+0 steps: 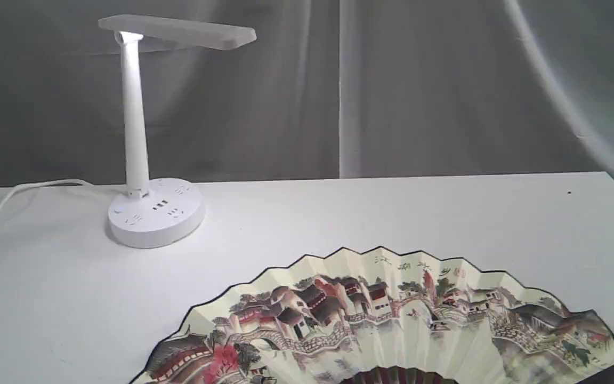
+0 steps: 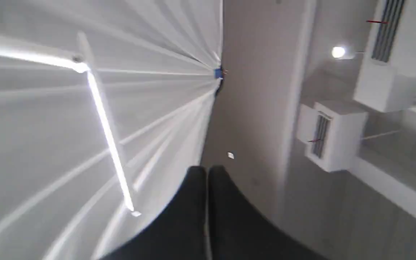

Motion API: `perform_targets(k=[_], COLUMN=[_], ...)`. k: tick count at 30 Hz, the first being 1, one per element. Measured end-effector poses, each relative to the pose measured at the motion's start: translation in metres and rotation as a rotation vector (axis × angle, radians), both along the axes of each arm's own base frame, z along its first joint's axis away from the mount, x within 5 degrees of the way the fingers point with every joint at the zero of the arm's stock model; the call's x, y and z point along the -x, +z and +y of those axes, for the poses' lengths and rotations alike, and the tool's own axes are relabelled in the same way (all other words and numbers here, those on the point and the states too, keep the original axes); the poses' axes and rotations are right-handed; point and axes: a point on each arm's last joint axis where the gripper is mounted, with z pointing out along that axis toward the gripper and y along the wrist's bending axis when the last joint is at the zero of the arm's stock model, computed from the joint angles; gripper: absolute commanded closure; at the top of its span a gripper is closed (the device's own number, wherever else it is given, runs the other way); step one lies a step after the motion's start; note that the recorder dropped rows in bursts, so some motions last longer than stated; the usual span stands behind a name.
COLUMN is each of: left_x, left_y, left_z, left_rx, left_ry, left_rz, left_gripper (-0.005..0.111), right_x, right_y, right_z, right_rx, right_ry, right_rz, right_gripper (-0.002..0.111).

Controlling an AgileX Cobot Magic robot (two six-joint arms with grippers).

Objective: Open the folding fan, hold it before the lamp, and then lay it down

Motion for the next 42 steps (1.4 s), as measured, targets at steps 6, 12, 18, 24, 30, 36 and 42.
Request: perform_targets(k=[6,12,18,24,30,36,42], left_x=[0.0,-0.004,-0.005,-0.004,-0.004,-0.004,-0.004], left_y=[0.0,-0.017,-0.044,-0.048,-0.049,-0.049,-0.049], left_z=[0.0,0.001,0.006,0.005,0.005,0.005,0.005], left_rx=[-0.684,-1.362,-1.689,-1.675,-1.661,-1.671,-1.687], left_ry=[0.247,0.358,0.219,0.18,0.166,0.166,0.167], left_rz=[-0.031,0.108,0.339,0.368,0.378,0.376,0.372], left_gripper=[0.107,0.107,0.107,0.107,0.107,0.107,0.107], right_x=[0.0,0.0,0.0,0.0,0.0,0.0,0.0], right_y=[0.0,0.0,0.0,0.0,0.0,0.0,0.0], right_z=[0.0,0.0,0.0,0.0,0.0,0.0,0.0], right_rx=[0.0,0.0,0.0,0.0,0.0,0.0,0.0], right_ry=[0.0,0.0,0.0,0.0,0.0,0.0,0.0], right_rz=[0.0,0.0,0.002,0.002,0.002,0.002,0.002], right_gripper=[0.108,0.108,0.108,0.108,0.108,0.108,0.108])
